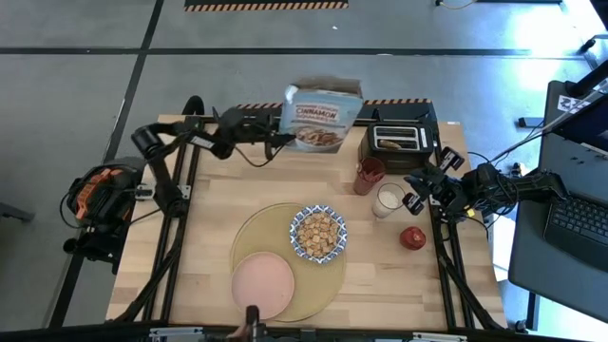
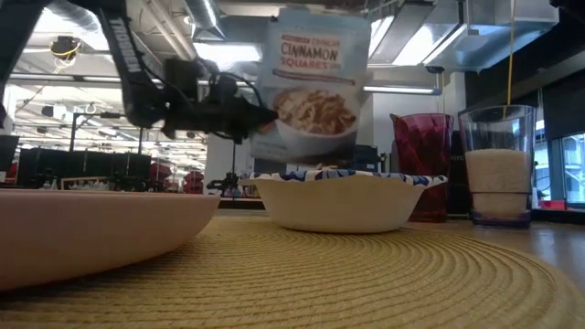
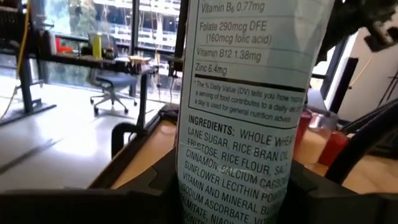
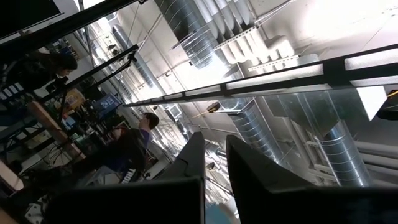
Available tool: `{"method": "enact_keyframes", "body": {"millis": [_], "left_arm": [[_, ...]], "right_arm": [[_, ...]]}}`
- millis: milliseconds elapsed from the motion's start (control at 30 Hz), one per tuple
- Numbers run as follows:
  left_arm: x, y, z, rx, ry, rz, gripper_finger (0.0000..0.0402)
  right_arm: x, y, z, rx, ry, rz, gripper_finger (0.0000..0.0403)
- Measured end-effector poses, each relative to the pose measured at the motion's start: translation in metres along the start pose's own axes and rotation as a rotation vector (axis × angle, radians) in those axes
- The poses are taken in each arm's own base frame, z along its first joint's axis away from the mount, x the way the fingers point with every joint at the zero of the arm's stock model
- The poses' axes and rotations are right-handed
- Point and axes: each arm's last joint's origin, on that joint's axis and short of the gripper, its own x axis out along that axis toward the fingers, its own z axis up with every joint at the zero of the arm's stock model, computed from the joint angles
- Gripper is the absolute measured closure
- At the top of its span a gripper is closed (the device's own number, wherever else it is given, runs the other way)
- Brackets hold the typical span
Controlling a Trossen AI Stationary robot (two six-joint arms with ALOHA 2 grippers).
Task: Arrange a breakfast setting
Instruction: Pour the cereal from the cereal box into the white pattern bowl
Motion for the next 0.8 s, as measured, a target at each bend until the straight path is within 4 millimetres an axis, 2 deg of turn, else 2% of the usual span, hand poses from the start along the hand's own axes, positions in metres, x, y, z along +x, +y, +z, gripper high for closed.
{"method": "enact_keyframes", "body": {"millis": [133, 367, 500, 800], "left_arm": [[0.006, 0.015, 0.005, -0.022, -0.007, 0.012, 0.0248], [-0.01, 0.041, 0.003, -0.095, 0.06, 0.102, 0.0248], [-0.013, 0.043, -0.007, -0.091, 0.141, 0.09, 0.0248], [-0.005, 0.033, -0.016, 0.016, 0.219, 0.063, 0.0248]], "right_arm": [[0.0, 0.002, -0.001, 0.001, 0.011, 0.015, 0.0366], [0.0, 0.002, -0.001, 0.026, 0.014, 0.021, 0.0366], [0.0, 0.002, -0.001, 0.026, 0.014, 0.02, 0.0366], [0.0, 0.001, -0.001, 0.005, 0.009, 0.01, 0.0366]]}}
